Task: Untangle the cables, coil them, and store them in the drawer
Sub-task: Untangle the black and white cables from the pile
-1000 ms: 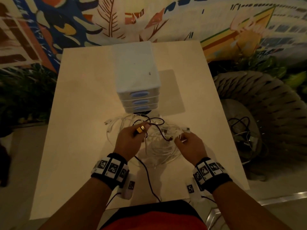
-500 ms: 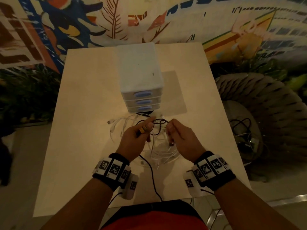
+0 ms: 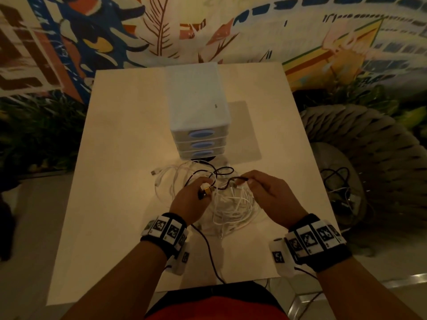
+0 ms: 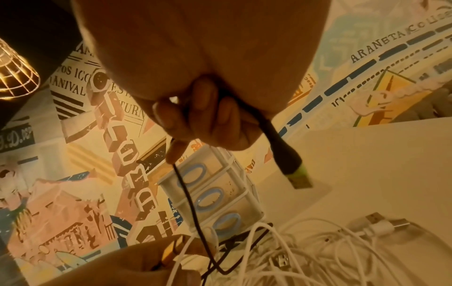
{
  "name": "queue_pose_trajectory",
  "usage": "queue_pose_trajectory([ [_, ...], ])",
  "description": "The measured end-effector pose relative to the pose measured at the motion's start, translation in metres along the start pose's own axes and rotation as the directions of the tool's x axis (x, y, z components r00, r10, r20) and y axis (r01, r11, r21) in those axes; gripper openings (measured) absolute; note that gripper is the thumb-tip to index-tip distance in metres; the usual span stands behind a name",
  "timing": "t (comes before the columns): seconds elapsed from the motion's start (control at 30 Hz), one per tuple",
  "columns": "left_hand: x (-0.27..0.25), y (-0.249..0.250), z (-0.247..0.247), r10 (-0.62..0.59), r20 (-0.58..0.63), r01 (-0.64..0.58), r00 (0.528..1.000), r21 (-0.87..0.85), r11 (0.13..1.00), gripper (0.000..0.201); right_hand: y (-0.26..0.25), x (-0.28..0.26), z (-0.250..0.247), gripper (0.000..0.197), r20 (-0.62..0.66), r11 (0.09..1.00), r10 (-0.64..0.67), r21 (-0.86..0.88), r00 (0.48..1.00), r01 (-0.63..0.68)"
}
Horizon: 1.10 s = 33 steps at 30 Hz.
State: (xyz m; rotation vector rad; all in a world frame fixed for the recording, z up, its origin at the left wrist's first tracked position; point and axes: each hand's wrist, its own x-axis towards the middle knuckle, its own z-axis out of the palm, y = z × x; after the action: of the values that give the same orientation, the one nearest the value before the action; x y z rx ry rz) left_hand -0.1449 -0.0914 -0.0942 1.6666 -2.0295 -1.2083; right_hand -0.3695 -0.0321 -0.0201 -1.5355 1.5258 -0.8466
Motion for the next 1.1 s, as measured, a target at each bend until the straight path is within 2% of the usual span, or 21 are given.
queue_pose_trajectory([
  [0.13, 0.006, 0.000, 0.004, -0.067, 0.006, 0.067, 0.998, 0.026, 0.997, 0.041, -0.004, -0.005, -0.007, 0.026, 0.096, 0.999, 0.049, 0.018, 0.994, -0.051],
  [0.23, 0.012, -0.001, 0.007, -0.068, 0.059, 0.064, 0.996, 0.066, 0.996, 0.029, -0.002, -0.008, -0.009, 0.037, 0.127, 0.999, 0.020, 0.045, 0.992, -0.026],
  [0.3, 0.014, -0.002, 0.010, -0.029, 0.096, 0.014, 0.995, 0.150, 0.989, 0.017, 0.000, -0.011, -0.010, 0.048, 0.137, 0.999, 0.007, -0.039, 0.991, -0.002],
  [0.37, 0.016, -0.005, 0.013, -0.040, 0.102, 0.020, 0.994, 0.188, 0.982, 0.010, 0.003, -0.013, -0.011, 0.044, 0.150, 0.991, 0.028, -0.134, 0.988, -0.008],
  [0.43, 0.017, -0.007, 0.014, -0.090, 0.081, 0.073, 0.993, 0.186, 0.980, 0.013, 0.009, -0.015, -0.013, 0.037, 0.164, 0.978, 0.057, -0.205, 0.985, -0.022],
  [0.53, 0.019, -0.009, 0.011, -0.160, 0.059, 0.148, 0.985, 0.173, 0.974, 0.011, 0.020, -0.020, -0.018, 0.029, 0.156, 0.971, 0.110, -0.230, 0.982, -0.072],
  [0.67, 0.017, -0.007, 0.004, -0.114, 0.058, 0.109, 0.992, 0.074, 0.991, 0.010, 0.039, -0.028, -0.025, 0.025, 0.190, 0.930, 0.243, -0.323, 0.951, -0.174],
  [0.77, 0.011, 0.000, -0.003, -0.078, 0.036, 0.079, 0.996, -0.031, 0.996, 0.018, 0.047, -0.030, -0.027, 0.023, 0.228, 0.915, 0.341, -0.303, 0.912, -0.266],
  [0.9, 0.004, 0.004, -0.011, -0.058, 0.044, 0.065, 0.997, -0.165, 0.984, 0.024, 0.040, -0.026, -0.019, 0.020, 0.237, 0.933, 0.327, -0.237, 0.915, -0.272],
  [1.1, -0.008, 0.007, -0.016, 0.025, 0.082, -0.006, 0.996, -0.228, 0.974, 0.019, 0.021, -0.011, 0.006, 0.019, 0.281, 0.959, 0.276, -0.145, 0.919, -0.244],
])
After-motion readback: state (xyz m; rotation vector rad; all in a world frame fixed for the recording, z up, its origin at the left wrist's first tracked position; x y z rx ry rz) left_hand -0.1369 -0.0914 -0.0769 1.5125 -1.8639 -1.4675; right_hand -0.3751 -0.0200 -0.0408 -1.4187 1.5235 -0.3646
